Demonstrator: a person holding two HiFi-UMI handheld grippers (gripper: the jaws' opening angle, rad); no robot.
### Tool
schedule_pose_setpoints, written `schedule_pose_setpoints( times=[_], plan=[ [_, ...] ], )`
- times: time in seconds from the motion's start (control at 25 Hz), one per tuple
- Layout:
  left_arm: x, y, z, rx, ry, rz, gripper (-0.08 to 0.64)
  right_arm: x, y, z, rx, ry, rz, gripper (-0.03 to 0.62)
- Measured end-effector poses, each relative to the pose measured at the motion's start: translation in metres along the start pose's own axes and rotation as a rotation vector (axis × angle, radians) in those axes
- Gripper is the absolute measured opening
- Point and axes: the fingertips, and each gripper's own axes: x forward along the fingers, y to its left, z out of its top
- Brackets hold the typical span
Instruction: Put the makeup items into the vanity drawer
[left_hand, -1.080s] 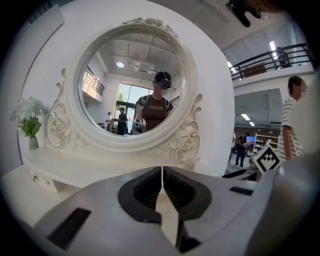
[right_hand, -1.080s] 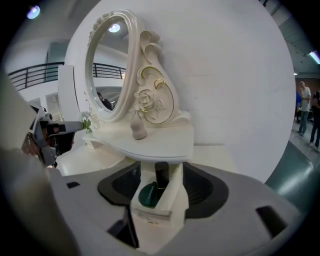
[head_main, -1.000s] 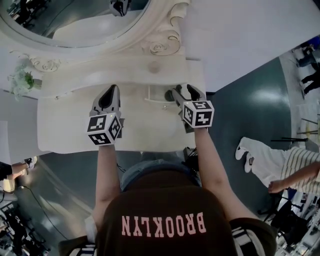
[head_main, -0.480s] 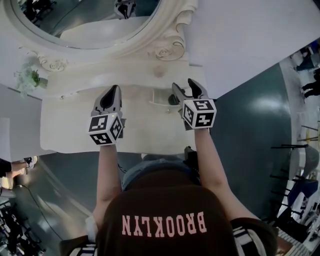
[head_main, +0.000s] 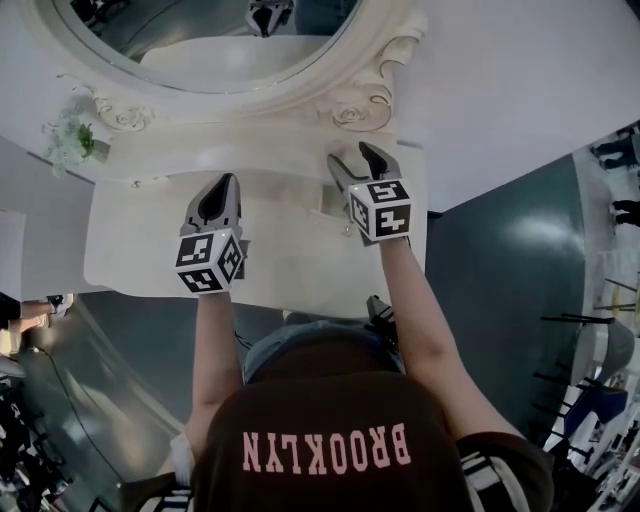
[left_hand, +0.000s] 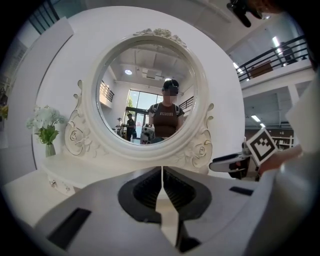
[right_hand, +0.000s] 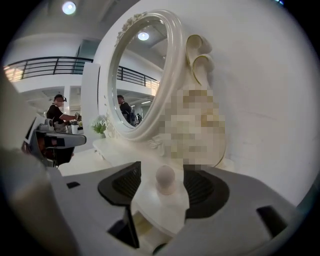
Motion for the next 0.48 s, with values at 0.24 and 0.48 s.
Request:
schedule_pose_setpoints(
  times=[0.24, 0.48],
  plan=[
    [-0.003, 0.011, -0.005, -0.008, 0.014, 0.033, 0.009, 0.026, 0.001, -0.015, -0.018, 0.053, 0.021, 0.237],
    [-0.001, 0.01, -0.005, -0.006, 0.021, 0.032, 0.009, 0.032, -0.003, -0.022, -0.087, 0.077, -0.005, 0.11]
  ],
)
